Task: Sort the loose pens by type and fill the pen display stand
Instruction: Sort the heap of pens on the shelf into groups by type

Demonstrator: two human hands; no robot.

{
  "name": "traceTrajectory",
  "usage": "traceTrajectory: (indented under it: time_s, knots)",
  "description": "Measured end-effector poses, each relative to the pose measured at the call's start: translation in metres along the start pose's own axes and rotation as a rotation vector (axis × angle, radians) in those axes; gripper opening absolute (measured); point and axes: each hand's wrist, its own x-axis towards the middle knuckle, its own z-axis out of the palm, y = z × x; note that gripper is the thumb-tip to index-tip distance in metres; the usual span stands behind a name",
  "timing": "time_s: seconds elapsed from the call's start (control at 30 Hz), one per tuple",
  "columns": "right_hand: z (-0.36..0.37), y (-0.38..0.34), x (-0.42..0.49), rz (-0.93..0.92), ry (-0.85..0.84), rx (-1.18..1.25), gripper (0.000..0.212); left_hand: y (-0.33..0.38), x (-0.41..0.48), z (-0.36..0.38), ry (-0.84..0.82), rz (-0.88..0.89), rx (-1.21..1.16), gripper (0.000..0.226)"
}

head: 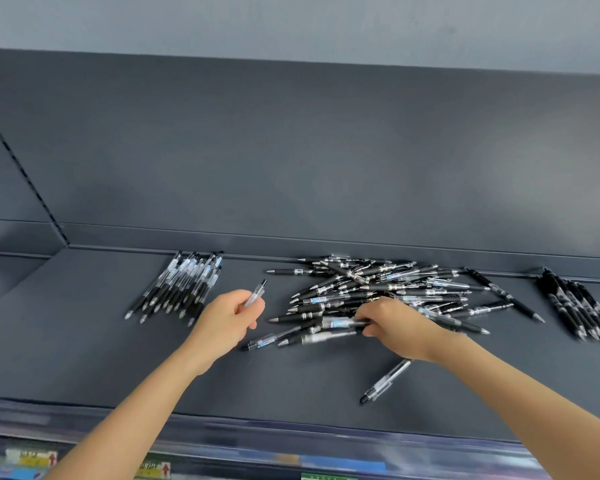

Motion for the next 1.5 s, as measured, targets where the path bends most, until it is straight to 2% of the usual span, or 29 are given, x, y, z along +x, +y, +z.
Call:
traceTrajectory:
  time_s: [0.07,0.13,0.2,0.3,0.4,0.47,0.53,0.7,0.8,1.0,1.4,1.5]
  knots:
    - [-0.013,-0.013,0.004,0.046,0.061,0.152,0.010,-0.003,0.001,-0.005,-0.013,-0.017,-0.020,0.030]
    - [-0.025,-0.032,0.011,0.081,0.081,0.334,0.012,-0.004,0.002,-0.011,-0.009,-0.037,-0.062,0.019]
    - [-0.029,-0.054,0.019,0.117,0.059,0.628,0.008,-0.007,0.005,-0.019,0.025,-0.060,-0.080,0.013]
    - [-0.021,-0.088,0.037,0.175,0.042,1.017,0.011,-0.013,0.008,-0.035,0.082,-0.101,-0.115,0.021]
    - [-0.005,-0.119,0.063,0.256,0.054,1.174,0.012,-0.023,0.012,-0.055,0.115,-0.136,-0.155,0.037]
    - [0.005,-0.138,0.081,0.329,0.071,1.219,0.005,-0.030,0.016,-0.070,0.171,-0.112,-0.060,0.031]
    - [0.012,-0.156,0.099,0.386,0.084,1.223,0.009,-0.036,0.021,-0.084,0.244,-0.078,0.107,0.027]
    - [0.020,-0.184,0.141,0.484,0.104,1.288,0.008,-0.054,0.042,-0.112,0.316,-0.084,0.252,0.039]
    - [0.026,-0.193,0.161,0.540,0.151,1.284,0.016,-0.066,0.055,-0.120,0.293,-0.114,0.256,0.045]
    - [0.032,-0.207,0.181,0.594,0.207,1.261,0.018,-0.084,0.068,-0.131,0.290,-0.127,0.260,0.047]
    - [0.027,-0.227,0.190,0.568,0.103,1.411,0.021,-0.095,0.075,-0.132,0.234,-0.073,0.265,0.041]
    - [0.029,-0.230,0.193,0.579,0.107,1.425,0.015,-0.095,0.074,-0.133,0.203,-0.047,0.259,0.039]
